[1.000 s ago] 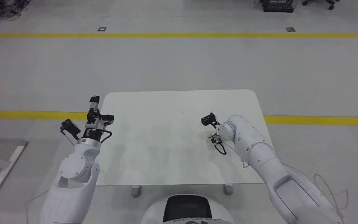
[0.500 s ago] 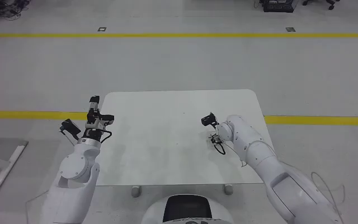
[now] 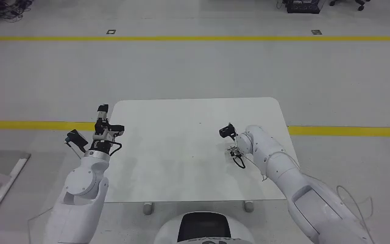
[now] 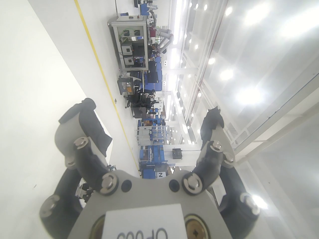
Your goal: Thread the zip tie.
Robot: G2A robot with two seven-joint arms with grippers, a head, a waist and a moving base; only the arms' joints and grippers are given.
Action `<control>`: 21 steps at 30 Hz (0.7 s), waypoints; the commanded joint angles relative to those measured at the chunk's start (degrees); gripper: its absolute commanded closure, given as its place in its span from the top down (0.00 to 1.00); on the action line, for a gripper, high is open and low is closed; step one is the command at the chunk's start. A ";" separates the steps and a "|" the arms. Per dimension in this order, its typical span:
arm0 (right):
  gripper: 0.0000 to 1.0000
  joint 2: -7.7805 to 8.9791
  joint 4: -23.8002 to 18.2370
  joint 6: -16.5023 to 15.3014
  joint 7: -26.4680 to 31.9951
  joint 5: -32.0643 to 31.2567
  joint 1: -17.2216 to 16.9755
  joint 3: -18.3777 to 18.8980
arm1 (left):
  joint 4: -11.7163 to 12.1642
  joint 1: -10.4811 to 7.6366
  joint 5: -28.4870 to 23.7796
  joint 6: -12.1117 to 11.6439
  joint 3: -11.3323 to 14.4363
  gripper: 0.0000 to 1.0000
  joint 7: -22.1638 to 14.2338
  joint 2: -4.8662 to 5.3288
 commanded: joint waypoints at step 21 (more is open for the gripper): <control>0.00 3.21 -12.49 -0.22 1.64 -3.19 -4.88 5.10 | 0.00 0.00 0.00 0.00 0.00 1.00 0.00 0.00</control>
